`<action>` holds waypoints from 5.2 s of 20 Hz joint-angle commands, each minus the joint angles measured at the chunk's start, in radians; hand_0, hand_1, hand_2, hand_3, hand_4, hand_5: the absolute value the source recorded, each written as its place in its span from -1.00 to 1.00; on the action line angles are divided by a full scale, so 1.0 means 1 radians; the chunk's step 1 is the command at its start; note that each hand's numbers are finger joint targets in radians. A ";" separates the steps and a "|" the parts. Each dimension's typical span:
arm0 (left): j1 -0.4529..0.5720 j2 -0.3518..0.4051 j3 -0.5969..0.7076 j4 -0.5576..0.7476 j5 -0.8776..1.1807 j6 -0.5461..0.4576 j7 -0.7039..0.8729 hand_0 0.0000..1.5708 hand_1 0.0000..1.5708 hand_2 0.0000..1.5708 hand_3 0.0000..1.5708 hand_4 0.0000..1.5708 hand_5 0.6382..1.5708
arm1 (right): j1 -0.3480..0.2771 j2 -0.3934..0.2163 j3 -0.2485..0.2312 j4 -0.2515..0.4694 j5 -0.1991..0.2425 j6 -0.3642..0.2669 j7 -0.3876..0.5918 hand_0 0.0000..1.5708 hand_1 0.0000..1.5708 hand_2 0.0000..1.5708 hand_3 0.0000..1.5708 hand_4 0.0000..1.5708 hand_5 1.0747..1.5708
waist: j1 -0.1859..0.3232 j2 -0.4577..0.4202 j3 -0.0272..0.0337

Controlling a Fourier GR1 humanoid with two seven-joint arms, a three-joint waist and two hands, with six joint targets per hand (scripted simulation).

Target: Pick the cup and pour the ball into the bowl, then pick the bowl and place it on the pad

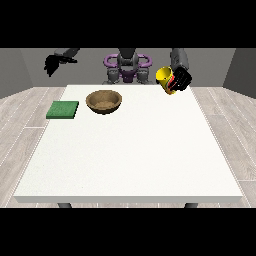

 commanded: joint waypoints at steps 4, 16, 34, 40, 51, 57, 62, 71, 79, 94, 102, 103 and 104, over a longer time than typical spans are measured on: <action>-0.034 -0.101 -0.108 -0.016 -0.184 0.135 0.216 0.90 0.90 1.00 1.00 1.00 0.36 | 0.017 -0.013 -0.009 0.047 -0.015 0.062 -0.048 -1.00 -1.00 -1.00 -1.00 -1.00 0.99 | -0.025 -0.013 -0.0011; -0.260 -0.197 -0.443 0.045 -0.674 -0.004 0.646 0.96 0.96 1.00 1.00 0.89 0.49 | -0.019 -0.062 -0.028 0.168 -0.006 0.081 -0.023 -1.00 -1.00 -1.00 -1.00 -1.00 1.00 | -0.006 -0.126 0.0004; -0.338 -0.362 -0.849 0.100 -1.165 -0.371 0.693 0.84 0.84 1.00 1.00 0.95 0.07 | -0.046 -0.091 -0.067 0.279 0.011 0.085 -0.140 -1.00 -1.00 -1.00 -1.00 -1.00 1.00 | 0.049 -0.075 -0.0009; -0.357 -0.290 -0.716 0.071 -1.111 -0.350 0.633 0.84 0.84 1.00 1.00 0.95 0.07 | -0.023 0.008 0.013 0.194 0.004 0.056 -0.004 -1.00 -1.00 -1.00 -1.00 -1.00 0.99 | -0.007 -0.131 -0.0023; -0.022 -0.364 -0.121 -0.238 -0.293 0.088 0.615 -1.00 -1.00 -1.00 -1.00 -0.20 1.00 | -0.014 0.018 -0.018 0.184 -0.016 0.025 -0.016 -1.00 -1.00 -1.00 -1.00 -0.55 0.99 | 0.090 -0.026 -0.0285; 0.139 -0.365 -0.083 -0.413 0.163 0.029 0.333 -1.00 -1.00 -1.00 -1.00 -1.00 0.98 | -0.064 0.107 0.024 0.146 0.035 -0.088 -0.032 -1.00 -1.00 -1.00 -1.00 -0.62 1.00 | 0.104 0.050 -0.0154; 0.267 -0.365 -0.065 -0.467 0.335 -0.150 0.073 -1.00 -1.00 -1.00 -1.00 -1.00 0.99 | -0.067 0.226 0.050 0.129 0.089 -0.259 -0.044 -1.00 -1.00 -1.00 -1.00 -0.62 1.00 | 0.192 0.085 -0.0054; 0.362 -0.299 -0.040 -0.530 0.393 -0.325 0.076 -1.00 -1.00 -1.00 -1.00 -1.00 0.99 | -0.111 0.260 0.044 0.299 0.091 -0.336 -0.103 -1.00 -1.00 -1.00 -1.00 -0.67 0.98 | 0.217 0.020 -0.0016; 0.335 -0.252 0.016 -0.583 0.403 -0.345 0.074 -1.00 -1.00 -1.00 -1.00 -1.00 0.99 | -0.203 0.172 0.018 0.518 0.071 -0.262 -0.231 -1.00 -1.00 -1.00 -1.00 -0.80 0.97 | 0.206 0.094 -0.0015; 0.292 -0.253 -0.004 -0.654 0.422 -0.406 0.084 -1.00 -1.00 -1.00 -1.00 -0.28 0.95 | -0.157 0.146 0.086 0.656 0.275 -0.693 -0.186 1.00 1.00 1.00 1.00 0.17 0.86 | 0.318 0.177 -0.0059; 0.350 -0.241 0.042 -0.551 0.449 -0.419 0.085 -1.00 -1.00 -1.00 -1.00 0.22 0.68 | -0.177 0.120 0.190 0.566 0.385 -0.788 0.117 1.00 1.00 1.00 0.33 0.10 0.98 | 0.255 0.005 -0.0066; 0.387 -0.210 0.073 -0.513 0.471 -0.450 0.032 -1.00 -1.00 -1.00 -1.00 0.23 0.68 | -0.201 0.149 0.216 0.533 0.399 -0.806 0.189 1.00 1.00 1.00 0.21 0.10 0.99 | 0.243 -0.028 -0.0070; 0.353 -0.212 0.083 -0.496 0.467 -0.425 0.116 -1.00 -1.00 -1.00 -1.00 0.24 0.68 | -0.237 0.130 0.231 0.518 0.401 -0.767 0.278 1.00 1.00 1.00 0.20 0.07 0.97 | 0.200 -0.086 -0.0060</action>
